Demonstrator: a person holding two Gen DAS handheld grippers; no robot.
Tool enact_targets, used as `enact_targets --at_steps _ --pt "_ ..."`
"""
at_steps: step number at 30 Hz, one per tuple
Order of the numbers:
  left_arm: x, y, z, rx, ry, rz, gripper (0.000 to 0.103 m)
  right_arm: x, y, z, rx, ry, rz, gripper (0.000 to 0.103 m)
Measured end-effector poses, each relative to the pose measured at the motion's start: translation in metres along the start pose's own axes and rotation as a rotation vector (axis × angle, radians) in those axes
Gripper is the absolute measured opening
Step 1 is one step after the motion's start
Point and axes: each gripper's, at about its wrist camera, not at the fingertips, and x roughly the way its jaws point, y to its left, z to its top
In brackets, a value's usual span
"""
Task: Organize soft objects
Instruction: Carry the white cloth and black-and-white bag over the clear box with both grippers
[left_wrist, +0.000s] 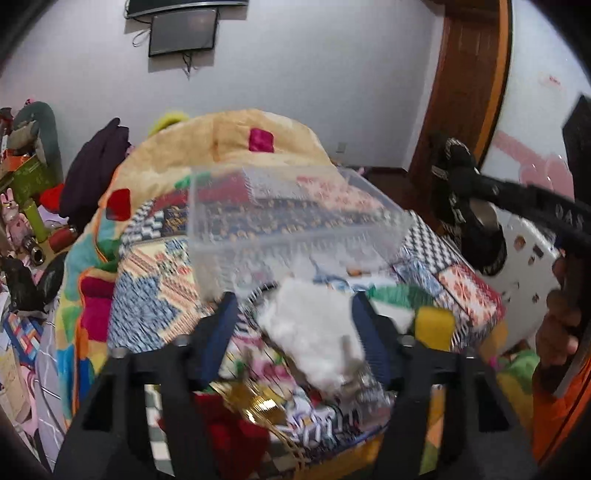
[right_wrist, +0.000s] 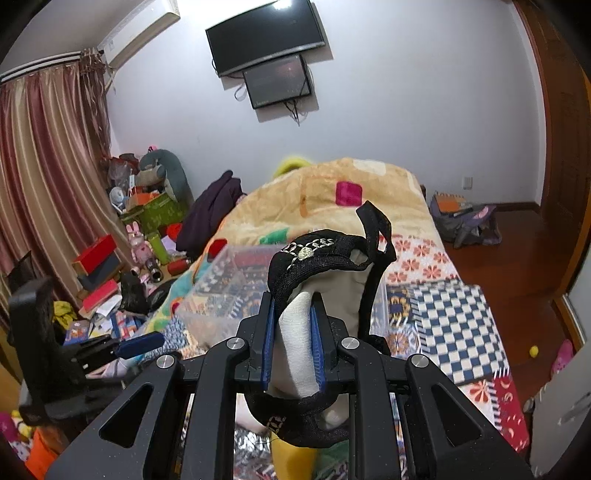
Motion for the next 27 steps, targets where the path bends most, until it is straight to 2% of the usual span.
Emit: enact_targets --at_steps 2,4,6,10,11,13,14,16,19,21,27 --pt "0.006 -0.009 -0.007 0.02 0.016 -0.006 0.074 0.0 -0.003 -0.005 0.005 0.013 0.001 0.016" --pt "0.018 -0.019 -0.009 0.039 0.048 -0.013 0.085 0.001 -0.005 -0.01 0.013 0.03 0.004 0.016" --pt "0.031 -0.027 -0.012 0.056 0.08 -0.015 0.089 0.003 -0.007 -0.016 0.02 0.048 0.004 0.016" --pt "0.053 -0.029 -0.016 0.059 0.121 0.038 0.088 0.004 -0.011 -0.02 0.034 0.066 0.003 0.016" --pt "0.057 -0.027 -0.018 0.056 0.123 0.055 0.083 0.004 -0.013 -0.02 0.039 0.067 0.005 0.016" --pt "0.061 -0.023 -0.02 0.043 0.134 0.061 0.06 0.004 -0.015 -0.02 0.048 0.065 0.007 0.016" --pt "0.061 -0.02 -0.021 0.026 0.134 0.043 0.057 0.003 -0.016 -0.021 0.051 0.064 0.008 0.016" --pt "0.059 -0.017 -0.02 0.015 0.123 0.043 0.036 0.003 -0.017 -0.022 0.051 0.064 0.007 0.016" --pt "0.053 -0.013 -0.02 0.003 0.11 0.03 0.017 0.004 -0.015 -0.021 0.044 0.068 0.001 0.016" --pt "0.044 -0.009 -0.021 -0.002 0.093 0.024 0.011 0.004 -0.013 -0.022 0.037 0.07 -0.002 0.016" --pt "0.002 0.002 -0.006 -0.018 -0.01 -0.011 0.01 0.004 -0.006 -0.015 0.017 0.063 0.0 0.016"
